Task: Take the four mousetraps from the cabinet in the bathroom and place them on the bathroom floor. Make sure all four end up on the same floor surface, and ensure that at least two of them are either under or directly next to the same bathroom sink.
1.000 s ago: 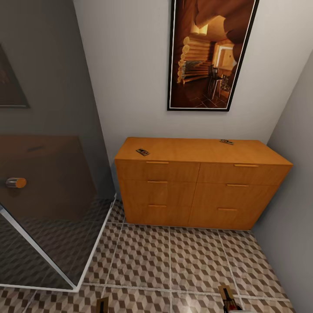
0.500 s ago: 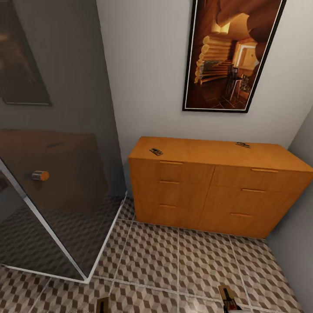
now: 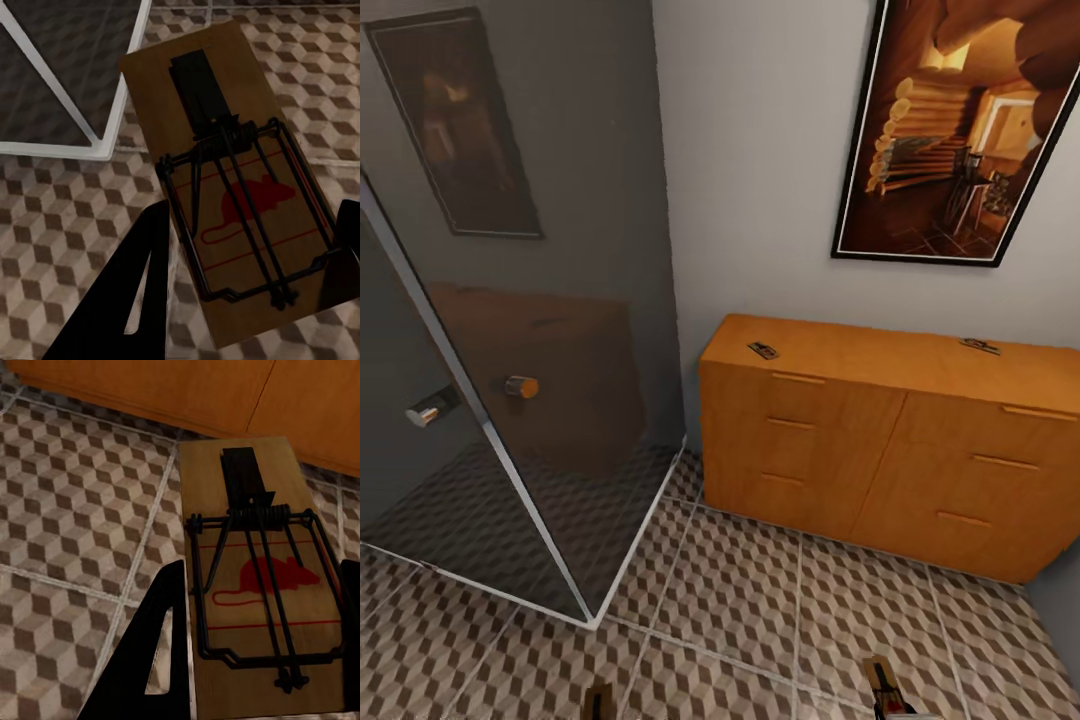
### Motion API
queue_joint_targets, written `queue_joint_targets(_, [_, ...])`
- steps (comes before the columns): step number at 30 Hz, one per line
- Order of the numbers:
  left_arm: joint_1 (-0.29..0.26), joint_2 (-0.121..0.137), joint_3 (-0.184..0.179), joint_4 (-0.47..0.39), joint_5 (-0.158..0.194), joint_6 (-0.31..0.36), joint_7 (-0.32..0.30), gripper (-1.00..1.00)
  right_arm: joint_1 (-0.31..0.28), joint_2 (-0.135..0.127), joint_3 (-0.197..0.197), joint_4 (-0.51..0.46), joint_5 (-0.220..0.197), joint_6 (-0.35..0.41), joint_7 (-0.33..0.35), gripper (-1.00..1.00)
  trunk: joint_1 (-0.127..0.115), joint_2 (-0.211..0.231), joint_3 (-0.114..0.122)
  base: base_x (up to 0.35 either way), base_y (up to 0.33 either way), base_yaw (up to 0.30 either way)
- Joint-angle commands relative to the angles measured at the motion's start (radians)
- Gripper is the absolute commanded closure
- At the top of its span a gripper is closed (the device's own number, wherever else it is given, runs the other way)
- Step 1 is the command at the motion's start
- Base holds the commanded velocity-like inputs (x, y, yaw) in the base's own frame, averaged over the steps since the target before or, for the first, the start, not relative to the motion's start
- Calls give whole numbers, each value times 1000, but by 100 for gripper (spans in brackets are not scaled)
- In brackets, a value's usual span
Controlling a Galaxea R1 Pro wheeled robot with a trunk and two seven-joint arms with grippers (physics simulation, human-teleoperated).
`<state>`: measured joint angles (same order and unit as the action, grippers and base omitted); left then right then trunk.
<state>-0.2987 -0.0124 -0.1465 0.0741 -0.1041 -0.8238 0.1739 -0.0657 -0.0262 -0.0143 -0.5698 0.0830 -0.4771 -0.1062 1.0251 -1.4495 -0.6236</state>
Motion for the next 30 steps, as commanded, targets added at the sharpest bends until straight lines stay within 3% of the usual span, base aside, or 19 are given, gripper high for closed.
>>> queue_joint_targets(1, [-2, -1, -2, 4, -11, -5, 11, 100, 0, 0, -1, 0, 7, -2, -4, 100, 0, -1, -1, 0, 0, 266])
queue_joint_targets(30, [-2, -1, -2, 4, -11, -5, 9, 100, 0, 0, -1, 1, 7, -2, -4, 100, 0, -1, -1, 0, 0, 266])
